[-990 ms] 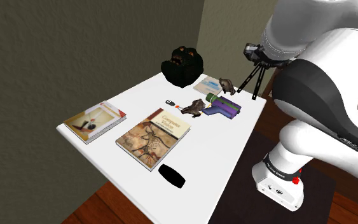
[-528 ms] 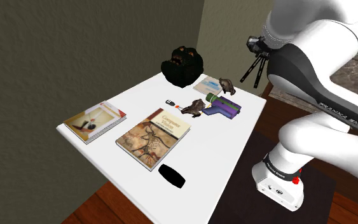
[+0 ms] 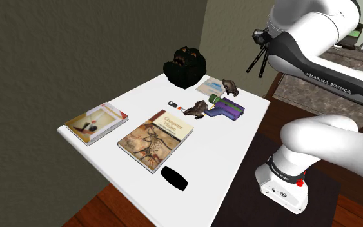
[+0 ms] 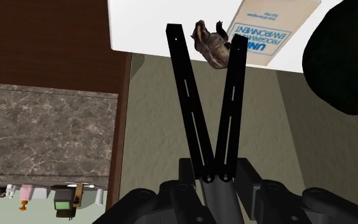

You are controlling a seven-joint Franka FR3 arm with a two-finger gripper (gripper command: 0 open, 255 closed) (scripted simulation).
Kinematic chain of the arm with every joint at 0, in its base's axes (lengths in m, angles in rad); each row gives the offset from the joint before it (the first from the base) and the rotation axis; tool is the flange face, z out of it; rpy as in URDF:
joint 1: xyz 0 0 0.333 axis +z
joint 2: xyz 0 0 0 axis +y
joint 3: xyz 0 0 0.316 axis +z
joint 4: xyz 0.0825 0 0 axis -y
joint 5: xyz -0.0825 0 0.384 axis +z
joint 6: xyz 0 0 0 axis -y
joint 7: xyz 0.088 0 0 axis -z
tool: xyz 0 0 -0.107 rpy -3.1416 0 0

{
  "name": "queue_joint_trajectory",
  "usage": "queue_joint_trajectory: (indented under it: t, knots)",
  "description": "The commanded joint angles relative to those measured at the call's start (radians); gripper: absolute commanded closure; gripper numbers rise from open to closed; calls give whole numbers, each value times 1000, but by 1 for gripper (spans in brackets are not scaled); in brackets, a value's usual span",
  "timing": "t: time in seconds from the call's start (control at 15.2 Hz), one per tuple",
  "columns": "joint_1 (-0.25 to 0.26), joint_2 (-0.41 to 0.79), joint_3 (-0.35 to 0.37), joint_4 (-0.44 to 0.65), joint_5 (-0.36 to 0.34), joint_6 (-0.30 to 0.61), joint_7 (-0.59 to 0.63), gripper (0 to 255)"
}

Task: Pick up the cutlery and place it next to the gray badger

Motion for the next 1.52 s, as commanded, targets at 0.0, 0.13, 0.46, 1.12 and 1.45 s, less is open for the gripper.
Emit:
queue_joint_trajectory:
  t: [0.0,0.13,0.46,1.12,1.45]
  knots:
    - [-39,51,-36,3,-33,69,-14,255]
    - [-78,106,-69,9,-64,135,-25,255]
    - [-174,262,-136,54,-137,288,-48,255]
    - [-337,623,-209,250,-257,510,-74,255]
    - [-394,808,-226,394,-300,569,-88,255]
